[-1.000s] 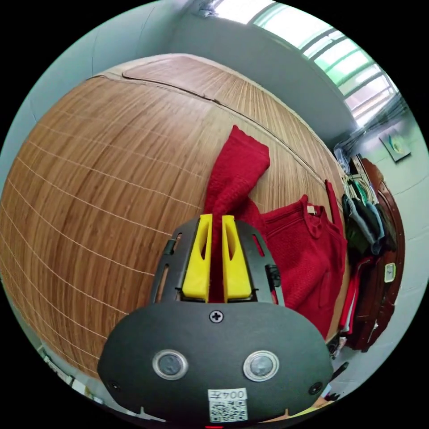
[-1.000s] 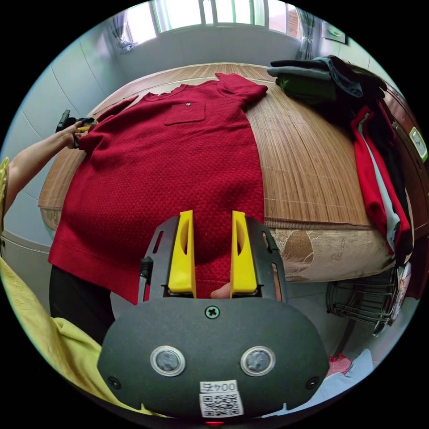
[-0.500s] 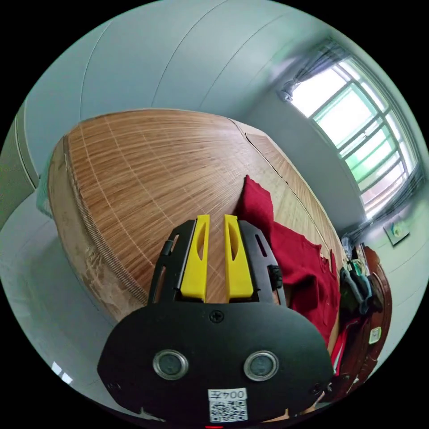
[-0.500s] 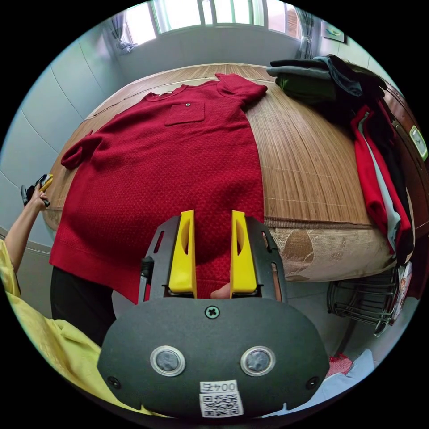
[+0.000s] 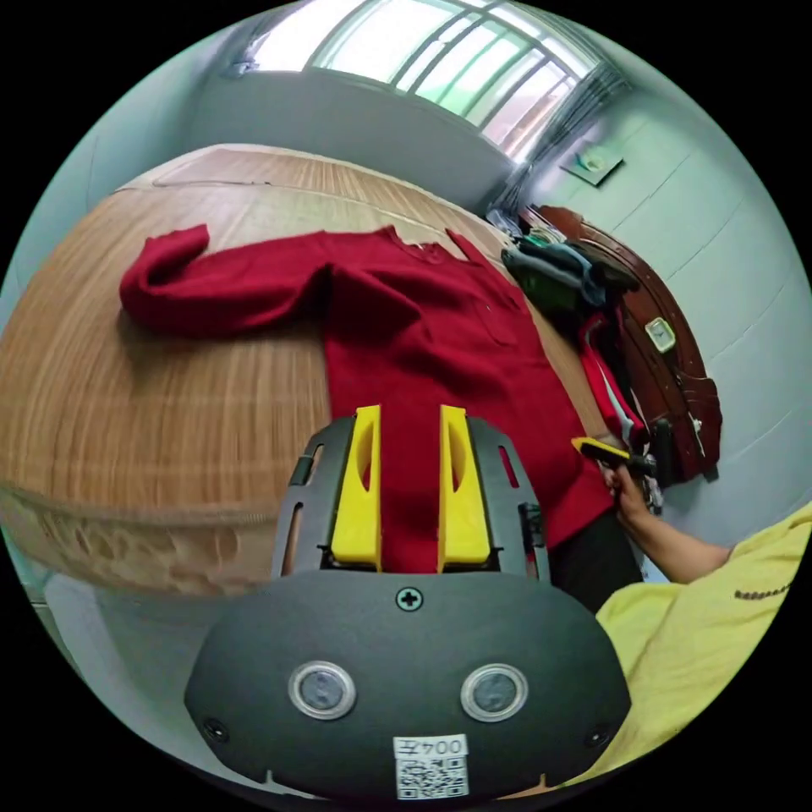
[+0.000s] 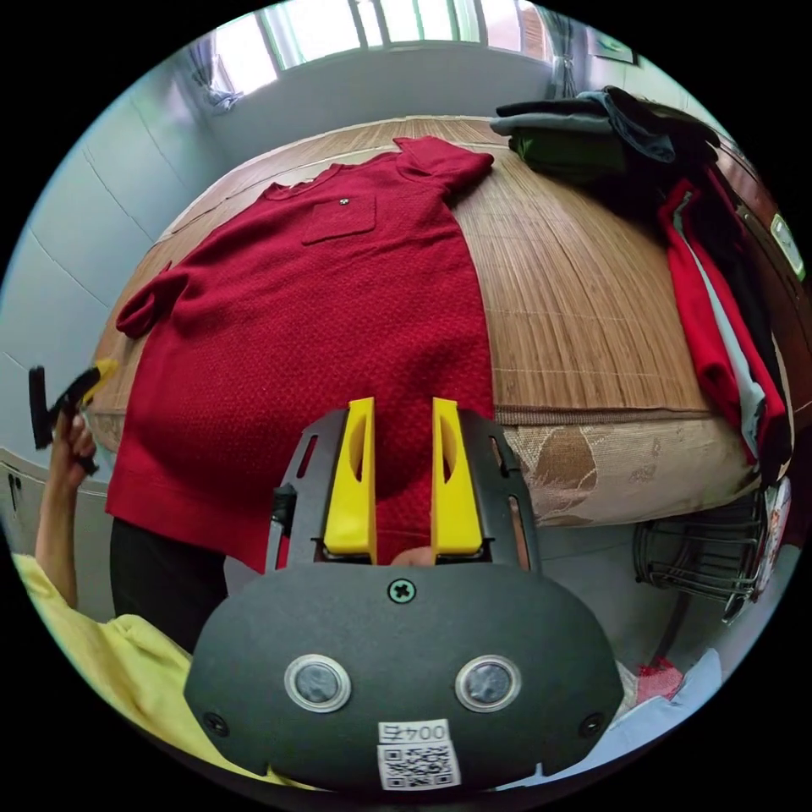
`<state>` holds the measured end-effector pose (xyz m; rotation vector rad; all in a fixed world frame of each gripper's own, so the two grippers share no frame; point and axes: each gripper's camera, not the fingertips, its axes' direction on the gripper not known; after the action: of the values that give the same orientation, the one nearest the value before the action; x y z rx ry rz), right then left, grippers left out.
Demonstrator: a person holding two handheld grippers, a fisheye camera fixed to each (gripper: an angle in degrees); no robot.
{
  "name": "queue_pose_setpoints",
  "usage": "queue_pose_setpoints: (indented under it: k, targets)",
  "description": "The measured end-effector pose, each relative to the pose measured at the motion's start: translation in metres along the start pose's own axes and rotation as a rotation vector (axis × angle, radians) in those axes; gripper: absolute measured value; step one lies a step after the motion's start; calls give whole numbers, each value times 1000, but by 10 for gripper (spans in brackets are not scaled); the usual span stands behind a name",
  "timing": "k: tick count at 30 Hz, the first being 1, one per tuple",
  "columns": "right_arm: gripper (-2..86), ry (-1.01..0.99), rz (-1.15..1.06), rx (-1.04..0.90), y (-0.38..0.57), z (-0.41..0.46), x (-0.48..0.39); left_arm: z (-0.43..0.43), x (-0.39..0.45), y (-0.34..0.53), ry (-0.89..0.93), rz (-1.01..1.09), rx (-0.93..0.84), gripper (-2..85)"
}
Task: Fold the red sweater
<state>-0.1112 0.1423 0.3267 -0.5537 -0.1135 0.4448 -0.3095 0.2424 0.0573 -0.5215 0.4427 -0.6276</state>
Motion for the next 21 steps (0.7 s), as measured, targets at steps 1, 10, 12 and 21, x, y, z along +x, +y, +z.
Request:
queue_pose_setpoints:
  k: [1, 10, 12, 21]
  targets:
    - [86, -36, 22, -5, -2, 3, 16, -10, -9, 24, 7, -42, -1, 106]
    - [-5, -551, 183, 148, 54, -23, 184, -60, -79, 150, 217, -371, 1, 132]
    - [-5, -598, 211, 170, 71, -28, 208, -59, -81, 153, 233, -361, -15, 134]
    - [100, -809, 414, 0, 101, 42, 290, -42, -94, 151, 265, -342, -76, 150]
